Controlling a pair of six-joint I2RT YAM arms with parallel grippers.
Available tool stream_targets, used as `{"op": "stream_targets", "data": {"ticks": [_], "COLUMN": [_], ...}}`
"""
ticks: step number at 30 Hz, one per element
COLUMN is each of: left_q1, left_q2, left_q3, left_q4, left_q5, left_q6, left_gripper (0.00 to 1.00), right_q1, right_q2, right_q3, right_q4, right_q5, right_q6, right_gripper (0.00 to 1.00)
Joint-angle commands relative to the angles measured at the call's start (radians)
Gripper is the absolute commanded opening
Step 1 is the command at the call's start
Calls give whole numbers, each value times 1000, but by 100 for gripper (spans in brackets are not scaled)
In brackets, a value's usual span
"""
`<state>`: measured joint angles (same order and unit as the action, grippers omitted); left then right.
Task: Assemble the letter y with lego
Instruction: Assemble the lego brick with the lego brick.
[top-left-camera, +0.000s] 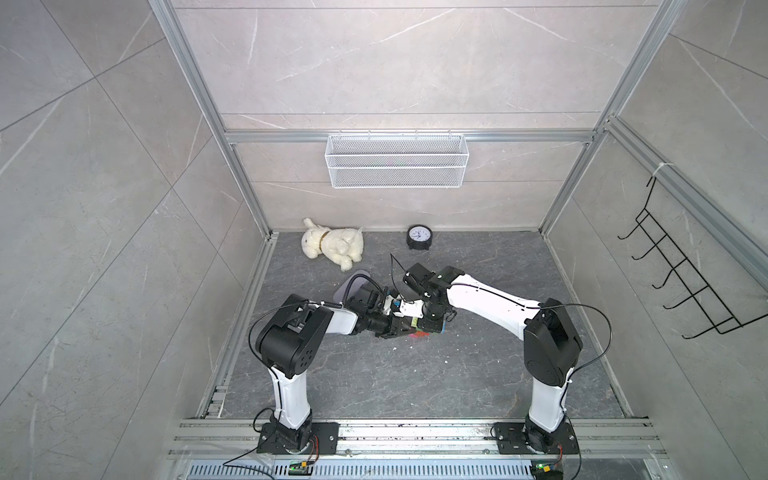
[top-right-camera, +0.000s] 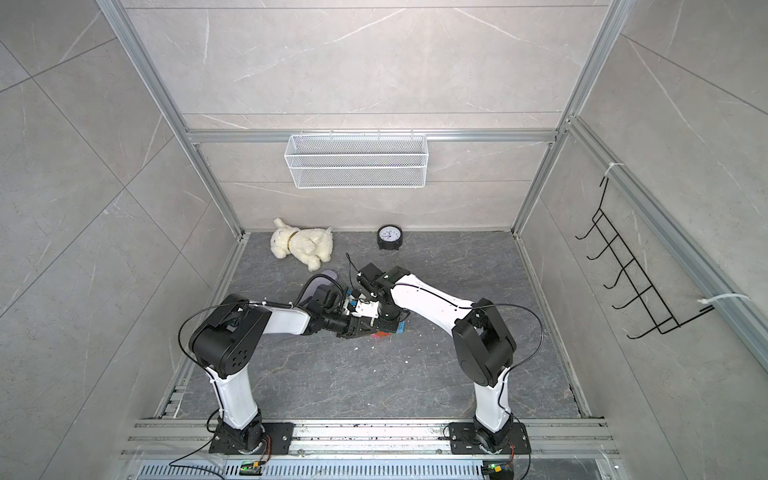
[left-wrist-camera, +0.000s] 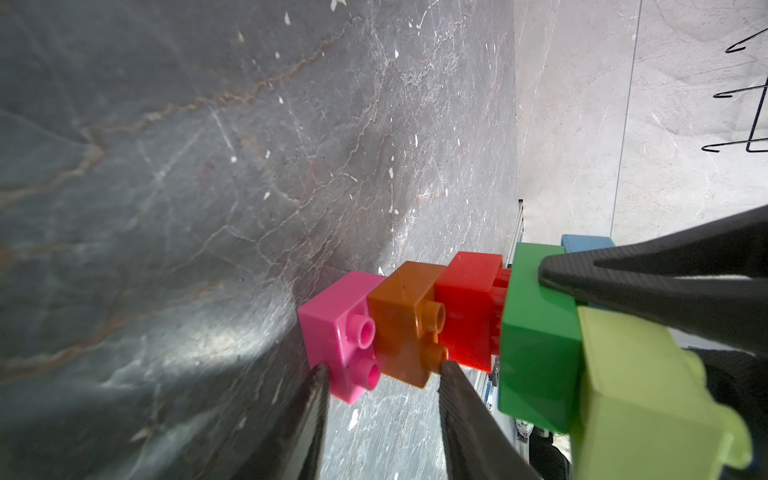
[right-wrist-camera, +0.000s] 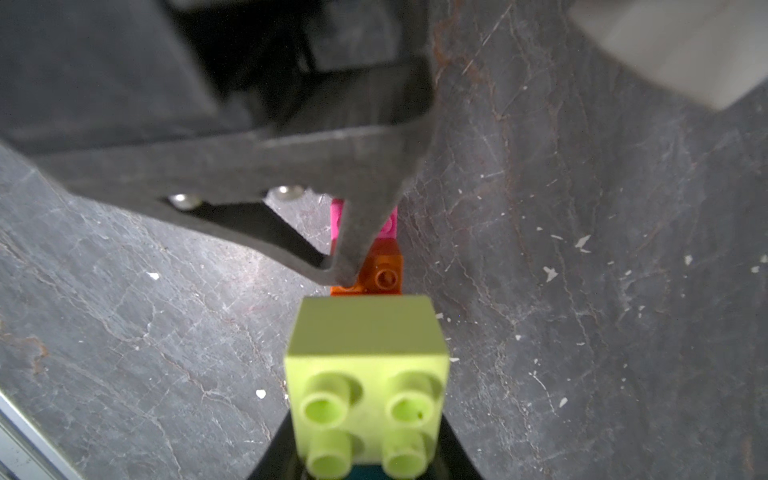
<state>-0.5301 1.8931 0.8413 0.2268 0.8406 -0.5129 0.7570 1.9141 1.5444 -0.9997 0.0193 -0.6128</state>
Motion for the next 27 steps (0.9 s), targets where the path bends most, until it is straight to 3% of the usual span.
{"op": "stream_targets", "data": {"ticks": [1, 27], "left_q1": [-10, -10], "left_q2": [80, 81], "left_q3": [-45, -45], "left_q4": [-194, -195], "left_q5": [-221, -223], "left_q6": [1, 4], "left_gripper": [45, 45], "right_q1": [33, 48], "right_q2": [48, 93], "right_q3": [-12, -50], "right_q4": [-25, -3], "right_q5": [-33, -46], "right_q6": [2, 56], "right_gripper": [26, 23]}}
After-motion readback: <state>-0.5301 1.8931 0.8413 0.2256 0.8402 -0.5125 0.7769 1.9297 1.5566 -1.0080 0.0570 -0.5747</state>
